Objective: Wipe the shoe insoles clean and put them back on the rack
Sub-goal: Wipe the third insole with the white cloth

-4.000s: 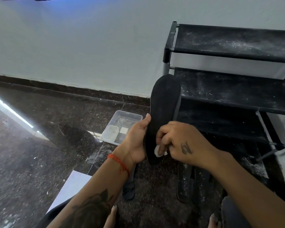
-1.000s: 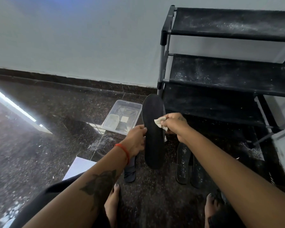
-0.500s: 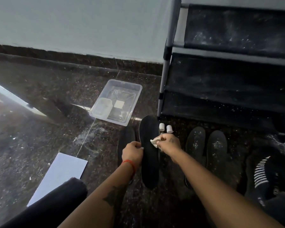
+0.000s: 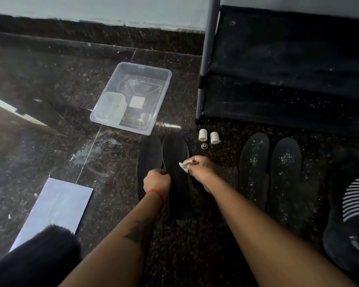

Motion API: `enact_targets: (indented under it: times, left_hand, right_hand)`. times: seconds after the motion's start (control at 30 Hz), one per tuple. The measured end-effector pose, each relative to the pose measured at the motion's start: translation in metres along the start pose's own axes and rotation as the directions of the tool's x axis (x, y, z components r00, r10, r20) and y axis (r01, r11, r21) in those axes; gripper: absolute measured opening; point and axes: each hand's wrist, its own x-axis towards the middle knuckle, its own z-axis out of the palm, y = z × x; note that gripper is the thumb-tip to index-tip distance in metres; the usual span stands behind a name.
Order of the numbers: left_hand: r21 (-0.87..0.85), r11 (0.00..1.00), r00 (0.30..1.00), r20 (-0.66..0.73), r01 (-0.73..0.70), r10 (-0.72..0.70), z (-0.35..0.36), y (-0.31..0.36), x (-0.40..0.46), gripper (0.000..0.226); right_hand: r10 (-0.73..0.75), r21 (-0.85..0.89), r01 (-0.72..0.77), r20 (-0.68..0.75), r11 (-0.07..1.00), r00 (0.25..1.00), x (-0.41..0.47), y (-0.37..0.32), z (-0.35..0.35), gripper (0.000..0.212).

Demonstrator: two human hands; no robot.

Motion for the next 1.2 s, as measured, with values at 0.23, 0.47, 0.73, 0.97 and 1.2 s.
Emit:
enact_targets:
  times: [0.23,0.47,0.73,0.97,1.2]
  left_hand:
    - [0.004,0.997,0.997,-0.004,-0.079,0.079,0.009,0.023,-0.029,0.032]
    - [-0.031,0.987,0.962,0.222,-0.156,0.159,0.07,0.039,-0.079,0.029]
    - [0.003,0.989,0.901,0.412,-0.149,0.135,0.127,0.048,-0.086,0.04]
    - [0.011,0.984,0.891,0.427,-0.178,0.156,0.147,0.05,-0.083,0.036]
    - [-0.062,0.994,0.884,0.454,-0.092,0.111,0.131,0.061,-0.101,0.025]
  right_hand:
    - [-0.031,0.088,0.053,-0.233,0.995,0.972,-0.035,-0.005,-0.021,0.006]
    - [0.153,0.084,-0.128,-0.497,0.988,0.854,-0.07,0.049,-0.103,0.021]
    - [0.208,-0.017,-0.251,-0.509,0.968,0.835,-0.058,0.09,-0.133,0.013]
    - [0.223,-0.009,-0.262,-0.493,0.965,0.841,-0.046,0.086,-0.134,0.009]
    - [0.204,0.071,-0.195,-0.484,0.978,0.851,-0.077,0.073,-0.144,0.008]
